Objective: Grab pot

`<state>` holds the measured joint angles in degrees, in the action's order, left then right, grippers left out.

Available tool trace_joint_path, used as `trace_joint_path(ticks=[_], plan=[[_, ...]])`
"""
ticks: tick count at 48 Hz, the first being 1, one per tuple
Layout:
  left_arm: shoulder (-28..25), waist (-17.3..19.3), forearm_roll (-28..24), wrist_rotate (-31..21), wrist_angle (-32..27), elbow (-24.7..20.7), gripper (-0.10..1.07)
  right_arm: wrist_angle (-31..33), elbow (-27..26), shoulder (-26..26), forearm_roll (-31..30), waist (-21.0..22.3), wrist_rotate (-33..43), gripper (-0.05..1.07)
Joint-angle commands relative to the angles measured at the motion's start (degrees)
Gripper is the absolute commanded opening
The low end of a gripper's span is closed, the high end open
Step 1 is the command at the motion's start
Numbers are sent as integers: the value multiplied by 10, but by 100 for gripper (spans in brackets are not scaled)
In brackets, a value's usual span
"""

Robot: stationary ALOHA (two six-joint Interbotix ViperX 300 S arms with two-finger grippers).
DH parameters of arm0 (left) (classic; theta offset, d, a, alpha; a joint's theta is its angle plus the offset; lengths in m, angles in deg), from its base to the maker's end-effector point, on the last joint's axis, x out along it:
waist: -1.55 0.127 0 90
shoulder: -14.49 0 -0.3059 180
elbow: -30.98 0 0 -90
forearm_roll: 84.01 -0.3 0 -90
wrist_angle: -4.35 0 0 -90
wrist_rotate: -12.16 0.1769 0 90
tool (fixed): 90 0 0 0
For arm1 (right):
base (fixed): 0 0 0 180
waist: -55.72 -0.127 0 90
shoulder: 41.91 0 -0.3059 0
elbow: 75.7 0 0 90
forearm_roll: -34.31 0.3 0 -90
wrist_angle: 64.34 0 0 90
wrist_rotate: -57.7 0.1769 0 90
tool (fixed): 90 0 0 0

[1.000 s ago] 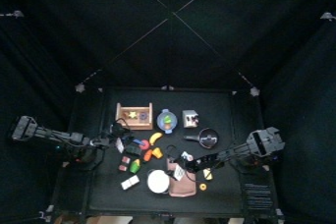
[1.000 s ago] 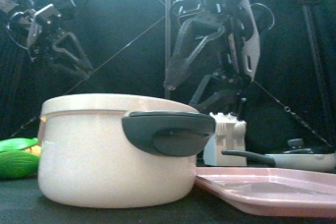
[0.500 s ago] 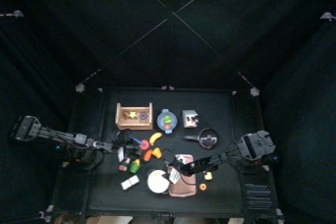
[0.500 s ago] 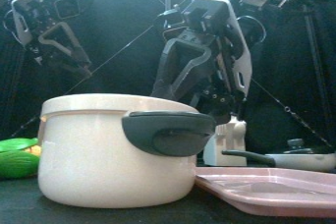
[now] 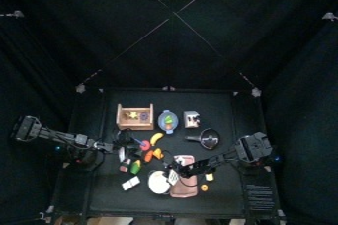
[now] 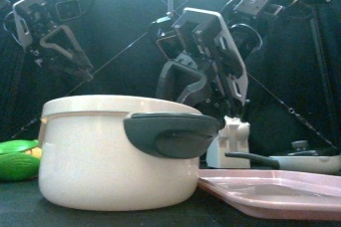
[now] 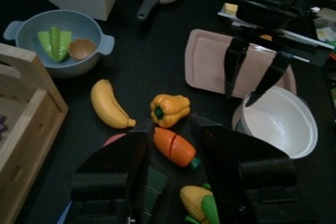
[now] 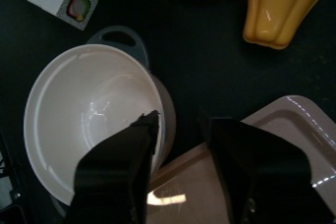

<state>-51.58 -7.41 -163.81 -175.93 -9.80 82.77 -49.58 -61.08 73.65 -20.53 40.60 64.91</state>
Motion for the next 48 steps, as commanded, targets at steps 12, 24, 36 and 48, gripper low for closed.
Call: trace_joint_path(ticks=[12, 24, 36, 48], plan=[[-1, -1, -1, -1, -1, -6, 75, 18, -16, -12, 1, 3, -2, 55], [-1, -1, 4, -2, 0, -4, 75, 18, -24, -20, -3, 3, -2, 54], [-1, -2, 4, -2, 0, -4, 75, 18, -24, -22, -3, 4, -2, 54], [-1, -2, 7, -2, 0, -4, 75, 18, -22, -23, -2, 4, -2, 54]])
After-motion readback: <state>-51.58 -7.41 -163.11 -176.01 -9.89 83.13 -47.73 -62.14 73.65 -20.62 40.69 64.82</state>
